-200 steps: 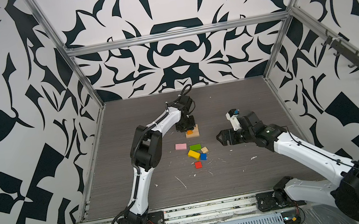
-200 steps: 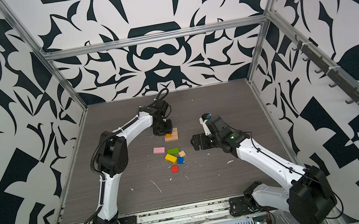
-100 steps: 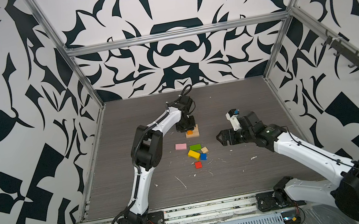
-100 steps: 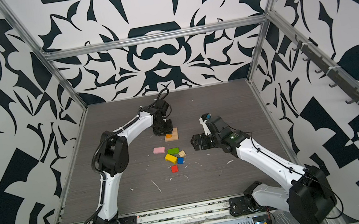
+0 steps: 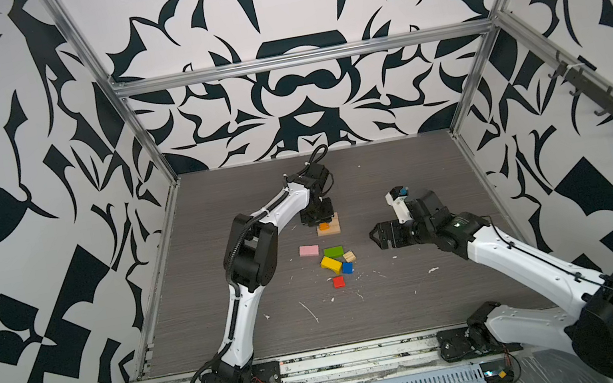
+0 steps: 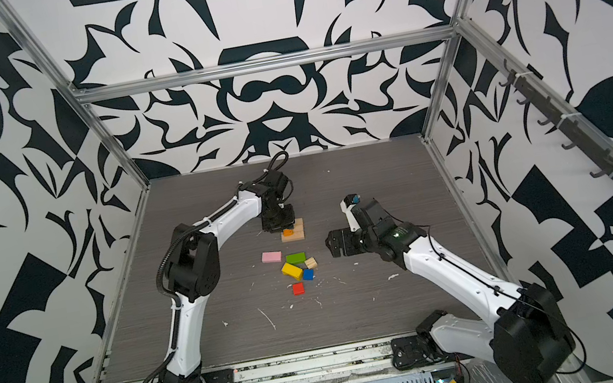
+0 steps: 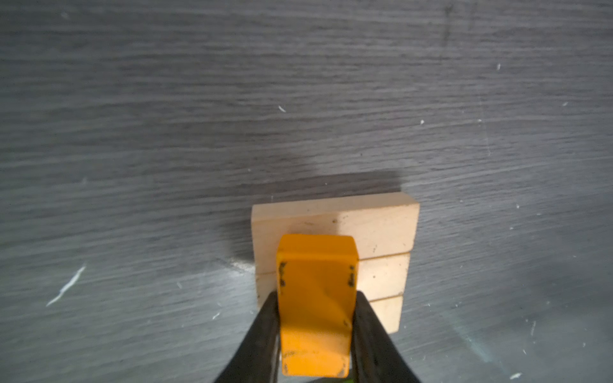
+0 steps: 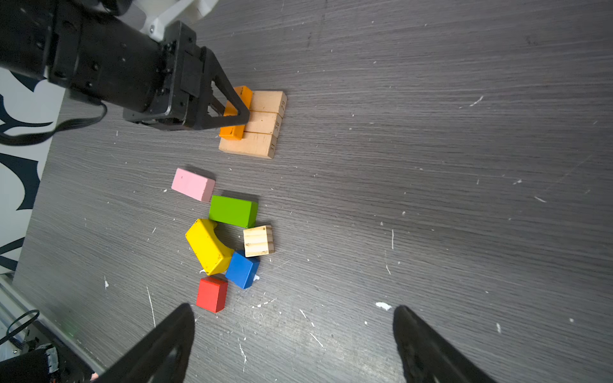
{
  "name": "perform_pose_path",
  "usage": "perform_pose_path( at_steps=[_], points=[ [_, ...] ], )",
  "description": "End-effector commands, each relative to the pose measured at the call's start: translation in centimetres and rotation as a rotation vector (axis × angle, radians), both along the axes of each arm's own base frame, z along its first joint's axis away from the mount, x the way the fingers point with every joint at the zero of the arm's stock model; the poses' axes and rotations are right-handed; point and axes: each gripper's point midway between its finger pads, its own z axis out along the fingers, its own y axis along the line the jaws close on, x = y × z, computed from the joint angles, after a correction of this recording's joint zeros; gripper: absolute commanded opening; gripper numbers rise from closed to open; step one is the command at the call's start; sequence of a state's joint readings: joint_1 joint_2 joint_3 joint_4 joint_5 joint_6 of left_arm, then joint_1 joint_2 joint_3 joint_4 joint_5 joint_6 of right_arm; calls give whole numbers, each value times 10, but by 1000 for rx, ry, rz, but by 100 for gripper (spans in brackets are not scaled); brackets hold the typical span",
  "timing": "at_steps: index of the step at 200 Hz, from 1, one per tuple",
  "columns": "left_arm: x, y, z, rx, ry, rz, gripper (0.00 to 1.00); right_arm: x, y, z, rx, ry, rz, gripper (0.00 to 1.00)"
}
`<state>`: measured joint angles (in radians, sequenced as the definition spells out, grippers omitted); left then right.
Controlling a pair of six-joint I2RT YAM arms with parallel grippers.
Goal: Build the wood block tower
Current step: 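Lower the orange block onto the top of the three plain blocks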
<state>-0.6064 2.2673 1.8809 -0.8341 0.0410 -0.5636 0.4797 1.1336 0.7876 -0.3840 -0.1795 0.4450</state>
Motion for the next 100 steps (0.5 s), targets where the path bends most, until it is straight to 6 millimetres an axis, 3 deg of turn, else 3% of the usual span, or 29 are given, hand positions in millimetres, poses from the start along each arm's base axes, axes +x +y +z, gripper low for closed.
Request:
perform_pose_path(
  at_steps=[1, 100],
  points=[
    [-4, 4, -7, 31, 30, 14, 37, 2, 3, 4, 7, -23, 10, 97],
    [-4, 5, -6, 33, 31, 21, 47, 2, 3, 3, 9, -21, 9, 97]
  ],
)
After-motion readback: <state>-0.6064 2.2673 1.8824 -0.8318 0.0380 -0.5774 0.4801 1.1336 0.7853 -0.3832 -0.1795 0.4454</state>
